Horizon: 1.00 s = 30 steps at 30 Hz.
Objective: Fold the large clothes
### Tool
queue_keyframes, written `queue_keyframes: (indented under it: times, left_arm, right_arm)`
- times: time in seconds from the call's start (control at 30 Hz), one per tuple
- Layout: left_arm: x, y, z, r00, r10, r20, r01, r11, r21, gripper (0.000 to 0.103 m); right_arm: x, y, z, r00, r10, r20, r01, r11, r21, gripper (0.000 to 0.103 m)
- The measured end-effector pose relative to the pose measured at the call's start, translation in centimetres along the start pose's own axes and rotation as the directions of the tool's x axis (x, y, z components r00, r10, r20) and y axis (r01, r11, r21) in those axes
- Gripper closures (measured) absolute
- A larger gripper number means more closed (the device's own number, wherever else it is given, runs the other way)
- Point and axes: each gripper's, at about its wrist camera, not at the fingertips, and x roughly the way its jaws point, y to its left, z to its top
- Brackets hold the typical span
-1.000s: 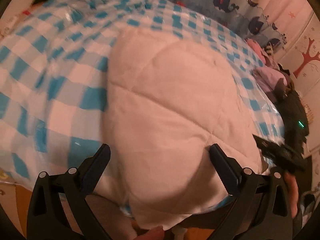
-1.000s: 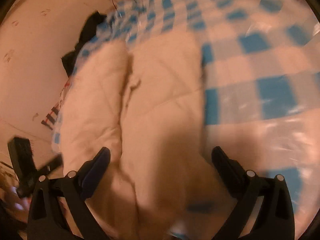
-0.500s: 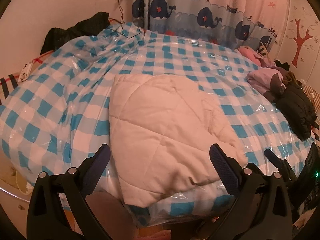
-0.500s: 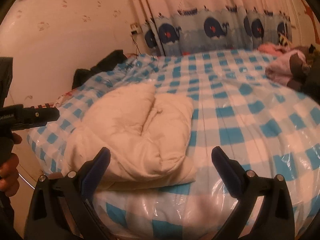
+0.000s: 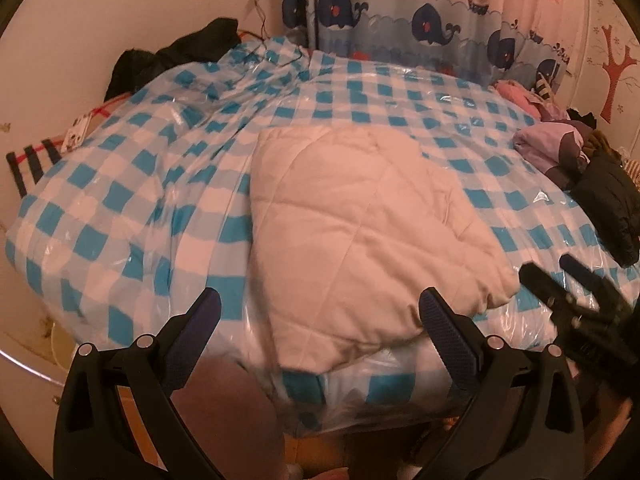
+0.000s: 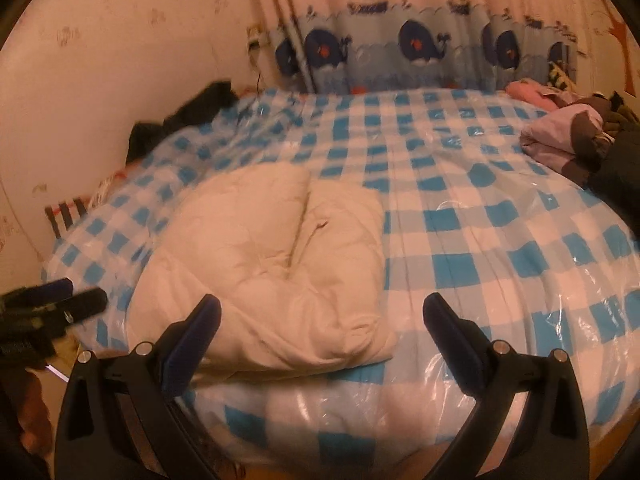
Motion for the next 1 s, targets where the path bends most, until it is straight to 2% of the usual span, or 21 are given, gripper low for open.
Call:
queue_keyframes:
  times: [0.07,0.2,1.0]
  left_arm:
    - [-0.1,0.5,-0.2,1.0,0.002,-0.004,-0.002,1.0,-0.007,0.008]
    - [-0.5,0.9,-0.1,1.0,0.003,0.008,-0.003,1.0,-0.016,0.008]
    - [-1.2,0.7,0.0,1.0,0.0,0.019,0.0,1.0,-0.006,0.008]
  right_arm:
    - [-0.1,1.2,0.5,0.999,-0.01,-0.048,0.008,0.999,-0.037,0.005]
    - [-0.9,2.3,0.5,0.996,0.011,-0.09,-0.016,0.999,-0.05,0.005]
    - [-2.3,2.5,-0.7,0.99,0.032,-0.138,-0.037,0.999,-0.031,0.005]
